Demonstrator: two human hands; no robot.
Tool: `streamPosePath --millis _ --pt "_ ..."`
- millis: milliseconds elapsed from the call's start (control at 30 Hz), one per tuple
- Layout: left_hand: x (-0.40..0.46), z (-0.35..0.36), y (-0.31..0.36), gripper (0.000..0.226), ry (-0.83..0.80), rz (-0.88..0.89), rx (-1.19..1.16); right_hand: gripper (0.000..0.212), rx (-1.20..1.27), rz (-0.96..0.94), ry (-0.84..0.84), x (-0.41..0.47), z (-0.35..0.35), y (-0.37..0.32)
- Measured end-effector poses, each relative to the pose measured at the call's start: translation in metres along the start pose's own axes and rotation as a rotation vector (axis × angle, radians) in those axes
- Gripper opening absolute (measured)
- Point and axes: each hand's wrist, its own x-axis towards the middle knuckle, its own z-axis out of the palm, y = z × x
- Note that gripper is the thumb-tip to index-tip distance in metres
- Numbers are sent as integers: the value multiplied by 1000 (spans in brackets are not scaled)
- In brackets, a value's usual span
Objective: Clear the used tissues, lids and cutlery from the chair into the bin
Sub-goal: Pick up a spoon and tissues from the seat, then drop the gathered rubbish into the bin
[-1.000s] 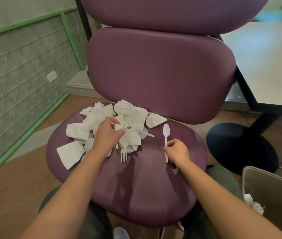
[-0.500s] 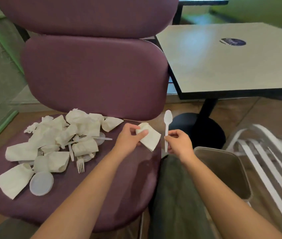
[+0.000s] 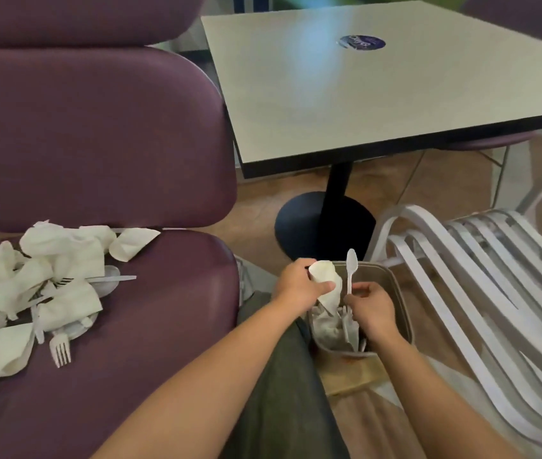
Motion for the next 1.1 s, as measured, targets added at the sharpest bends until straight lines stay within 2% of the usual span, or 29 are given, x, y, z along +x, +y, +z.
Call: streamPosePath --millis 67,133,233,433,567,833,933,1100 --pt "5 21 -2 58 0 -28 77 21 -49 42 23 9 -5 16" --pt "10 38 -5 71 -41 -65 179 27 -113 101 9 16 -7 30" --pt "15 57 -3 86 -149 -153 188 36 -244 164 -48 25 -8 48" --pt "21 36 3 48 -82 -79 175 33 -213 92 -83 23 1 35" --pt "17 -7 11 26 34 -4 107 26 -133 -92 -136 9 20 -6" --pt "-17 -115 -28 15 347 -30 5 16 -86 -375 -244 -47 90 -87" --pt "-33 -147 -54 13 449 -64 -32 13 -82 -395 -313 -67 120 -103" --pt "-66 -193 -101 9 525 -144 -32 21 -116 -428 -390 -103 166 -117"
